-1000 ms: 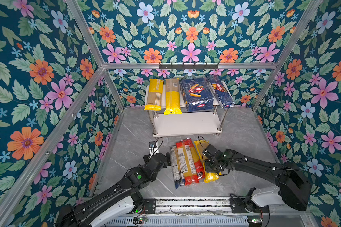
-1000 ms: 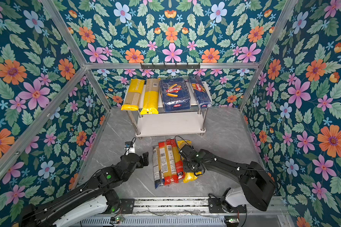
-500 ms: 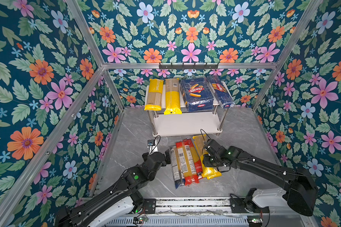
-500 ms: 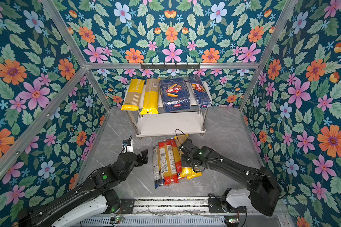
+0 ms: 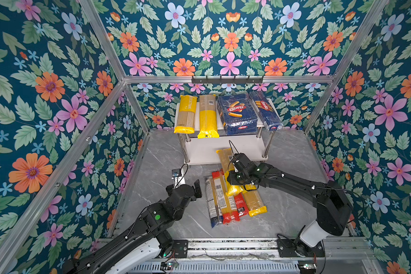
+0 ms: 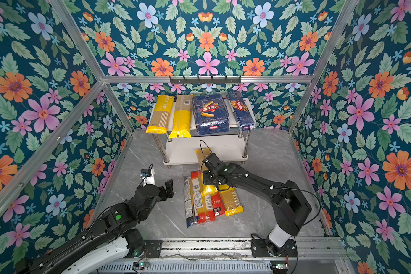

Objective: Arrange pasta packages on shelves
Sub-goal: Place the pasta bag on the shelf.

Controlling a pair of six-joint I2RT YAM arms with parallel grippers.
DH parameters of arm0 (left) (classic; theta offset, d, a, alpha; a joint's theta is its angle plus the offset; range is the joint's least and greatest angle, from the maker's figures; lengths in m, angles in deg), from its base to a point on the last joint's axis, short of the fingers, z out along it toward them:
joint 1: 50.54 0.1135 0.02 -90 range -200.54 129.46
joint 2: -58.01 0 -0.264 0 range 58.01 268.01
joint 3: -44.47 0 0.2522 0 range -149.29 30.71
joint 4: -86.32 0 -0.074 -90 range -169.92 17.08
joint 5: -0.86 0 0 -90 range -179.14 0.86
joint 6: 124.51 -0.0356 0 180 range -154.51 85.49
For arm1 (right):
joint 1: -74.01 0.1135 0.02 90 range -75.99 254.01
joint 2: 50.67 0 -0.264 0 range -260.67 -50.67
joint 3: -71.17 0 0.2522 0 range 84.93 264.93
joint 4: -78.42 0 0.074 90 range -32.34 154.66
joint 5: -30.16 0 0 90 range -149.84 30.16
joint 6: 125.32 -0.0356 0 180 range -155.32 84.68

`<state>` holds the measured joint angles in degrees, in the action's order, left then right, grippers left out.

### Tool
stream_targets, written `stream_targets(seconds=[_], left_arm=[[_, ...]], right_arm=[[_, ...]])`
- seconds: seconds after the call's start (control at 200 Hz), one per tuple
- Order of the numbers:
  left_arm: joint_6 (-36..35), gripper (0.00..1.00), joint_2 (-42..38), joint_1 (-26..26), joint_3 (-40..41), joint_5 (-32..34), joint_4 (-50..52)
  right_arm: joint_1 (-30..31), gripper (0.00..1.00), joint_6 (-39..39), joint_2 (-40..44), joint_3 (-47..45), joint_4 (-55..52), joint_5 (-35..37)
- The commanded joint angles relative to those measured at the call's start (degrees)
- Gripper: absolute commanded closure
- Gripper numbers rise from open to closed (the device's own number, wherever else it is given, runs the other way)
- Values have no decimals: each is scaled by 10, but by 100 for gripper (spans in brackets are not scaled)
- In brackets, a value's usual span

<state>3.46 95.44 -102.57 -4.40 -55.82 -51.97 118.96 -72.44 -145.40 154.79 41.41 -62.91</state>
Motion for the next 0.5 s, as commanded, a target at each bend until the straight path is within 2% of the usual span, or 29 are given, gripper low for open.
stream_targets(seconds=[0.0, 0.245, 0.5], left_arm=[[2, 0, -12, 1, -5, 20, 23], [1, 0, -20, 1, -13, 26, 34], [-5, 0, -13, 0, -20, 36, 40]], right_arm=[[-12, 78, -5, -30, 22, 128, -49], [-39, 77, -38, -104, 68, 235, -131], [-41, 75, -32, -176, 151, 254, -154]])
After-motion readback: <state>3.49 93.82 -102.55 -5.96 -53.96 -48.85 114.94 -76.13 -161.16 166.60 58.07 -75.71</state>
